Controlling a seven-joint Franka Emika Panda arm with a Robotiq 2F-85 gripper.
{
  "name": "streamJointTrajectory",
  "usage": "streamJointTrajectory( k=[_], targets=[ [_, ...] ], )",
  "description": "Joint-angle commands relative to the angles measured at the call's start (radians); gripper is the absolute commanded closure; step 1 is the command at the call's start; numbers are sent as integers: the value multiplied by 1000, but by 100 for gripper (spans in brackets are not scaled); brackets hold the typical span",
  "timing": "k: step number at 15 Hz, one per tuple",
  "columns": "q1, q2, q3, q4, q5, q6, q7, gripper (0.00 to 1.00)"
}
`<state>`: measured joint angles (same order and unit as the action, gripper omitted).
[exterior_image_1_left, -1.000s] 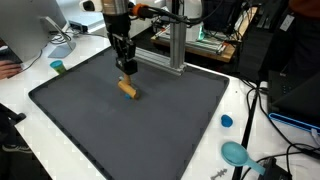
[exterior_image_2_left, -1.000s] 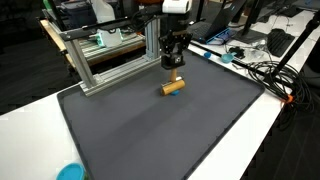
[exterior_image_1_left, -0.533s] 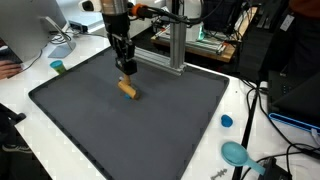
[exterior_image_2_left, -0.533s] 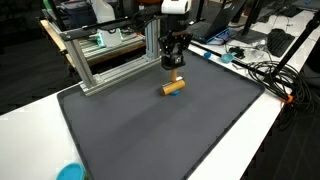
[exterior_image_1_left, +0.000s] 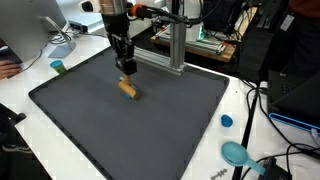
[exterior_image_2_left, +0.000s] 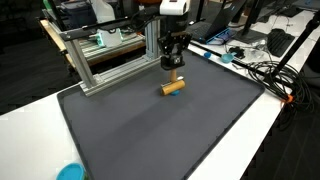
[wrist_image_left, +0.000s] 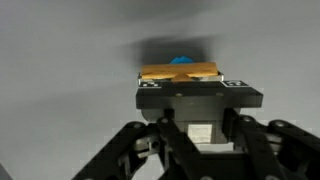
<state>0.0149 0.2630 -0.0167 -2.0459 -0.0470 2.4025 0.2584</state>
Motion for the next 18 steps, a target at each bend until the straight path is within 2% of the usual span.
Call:
streamJointTrajectory(
  k=[1, 18],
  targets=[
    [11, 56, -7, 10, -4, -36, -4, 79],
    [17, 78, -6, 45, -17, -127, -24, 79]
  ],
)
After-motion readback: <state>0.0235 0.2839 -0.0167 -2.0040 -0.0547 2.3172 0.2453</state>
